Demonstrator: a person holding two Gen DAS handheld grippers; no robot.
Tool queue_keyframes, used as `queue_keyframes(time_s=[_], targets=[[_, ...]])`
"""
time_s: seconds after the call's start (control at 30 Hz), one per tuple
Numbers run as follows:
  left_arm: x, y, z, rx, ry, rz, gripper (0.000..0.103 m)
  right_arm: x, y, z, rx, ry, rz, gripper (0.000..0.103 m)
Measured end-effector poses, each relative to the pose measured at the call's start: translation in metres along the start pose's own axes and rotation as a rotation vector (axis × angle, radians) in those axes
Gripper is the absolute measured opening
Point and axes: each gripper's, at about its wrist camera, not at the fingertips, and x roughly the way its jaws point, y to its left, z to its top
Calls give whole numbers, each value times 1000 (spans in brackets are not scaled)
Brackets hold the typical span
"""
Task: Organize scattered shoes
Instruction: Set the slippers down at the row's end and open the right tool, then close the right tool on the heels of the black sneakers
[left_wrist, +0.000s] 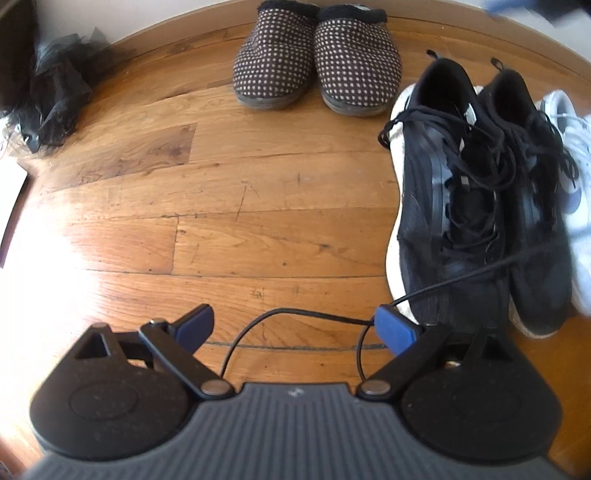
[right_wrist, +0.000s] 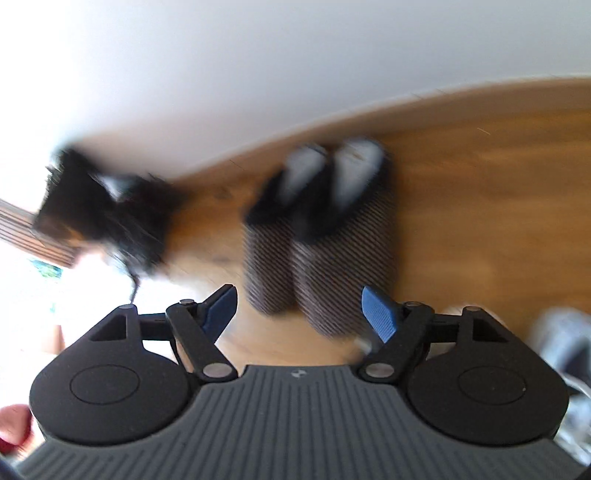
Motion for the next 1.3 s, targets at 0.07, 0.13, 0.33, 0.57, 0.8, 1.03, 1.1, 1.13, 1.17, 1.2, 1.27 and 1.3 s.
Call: queue_keyframes(time_s=[0.07, 0.13, 0.33, 0.57, 0.8, 1.03, 1.1, 1.13, 1.17, 1.2, 1.27, 1.3], targets=[[-1, 0, -1, 4, -1, 1, 94, 5, -1, -22, -56, 30, -62, 76], [-1, 0, -1, 6, 0, 4, 94, 15, -1, -48, -121, 29, -175, 75], [-1, -3, -5, 28, 0, -8, 94, 66, -4, -80, -136, 67, -336, 26], [8, -5, -10, 39, 14, -32, 94, 80, -15, -73, -91, 60, -353, 15], [22, -8, -15, 53, 54, -58, 94, 88, -39, -24, 26, -33, -399, 15], [27, -13, -15, 60, 63, -73, 94, 109, -52, 41, 72, -57, -412, 15], [27, -14, -16, 65, 61, -75, 94, 114, -51, 56, 63, -54, -419, 14], [27, -15, -16, 65, 61, -77, 94, 115, -51, 62, 57, -57, -419, 14], [28, -15, -16, 63, 63, -78, 94, 115, -51, 65, 54, -62, -420, 14], [29, -15, -16, 61, 65, -78, 94, 116, -51, 69, 51, -67, -422, 14], [30, -15, -15, 55, 70, -78, 94, 118, -51, 78, 48, -75, -422, 14], [30, -16, -14, 55, 71, -78, 94, 120, -51, 83, 44, -78, -422, 14]])
